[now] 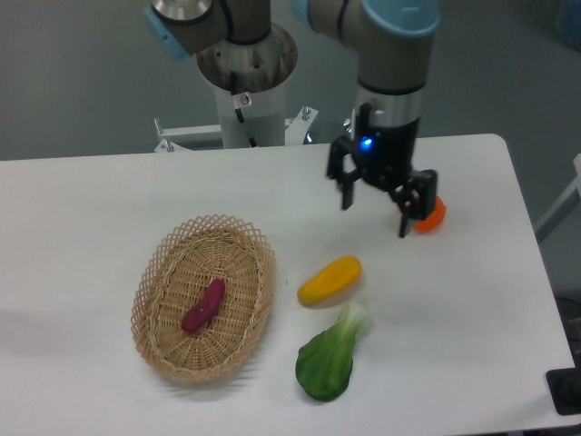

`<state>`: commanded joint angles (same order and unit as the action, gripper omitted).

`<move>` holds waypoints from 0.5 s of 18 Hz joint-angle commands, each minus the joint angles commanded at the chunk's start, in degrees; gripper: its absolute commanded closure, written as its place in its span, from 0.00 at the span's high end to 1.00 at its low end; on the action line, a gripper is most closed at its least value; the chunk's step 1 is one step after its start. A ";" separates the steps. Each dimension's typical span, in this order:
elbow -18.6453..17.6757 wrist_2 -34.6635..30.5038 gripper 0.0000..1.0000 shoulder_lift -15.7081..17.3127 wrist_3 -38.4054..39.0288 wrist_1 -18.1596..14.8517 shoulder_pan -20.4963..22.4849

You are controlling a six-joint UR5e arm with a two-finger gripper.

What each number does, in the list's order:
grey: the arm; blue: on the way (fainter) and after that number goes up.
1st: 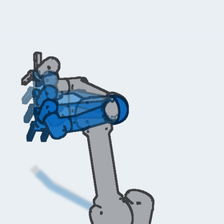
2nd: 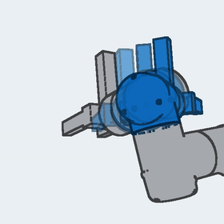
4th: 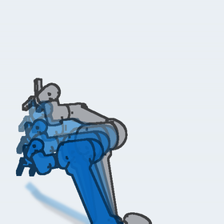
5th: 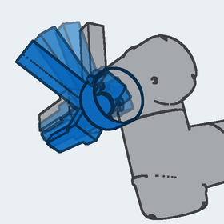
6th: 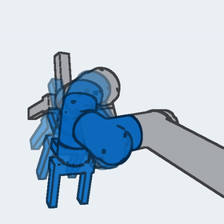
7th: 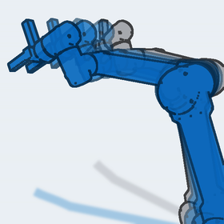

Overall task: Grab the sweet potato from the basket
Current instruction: 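Move the open gripper over the wicker basket above the sweet potato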

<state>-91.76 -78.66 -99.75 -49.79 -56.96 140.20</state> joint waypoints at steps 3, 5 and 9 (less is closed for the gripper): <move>-0.70 -0.35 1.00 -3.07 8.38 3.87 -5.18; -1.14 -0.44 1.00 -5.10 8.83 4.75 -7.74; -3.95 -0.61 1.00 -6.60 9.71 5.11 -10.20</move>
<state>-95.70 -79.28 -106.34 -40.08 -51.86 130.00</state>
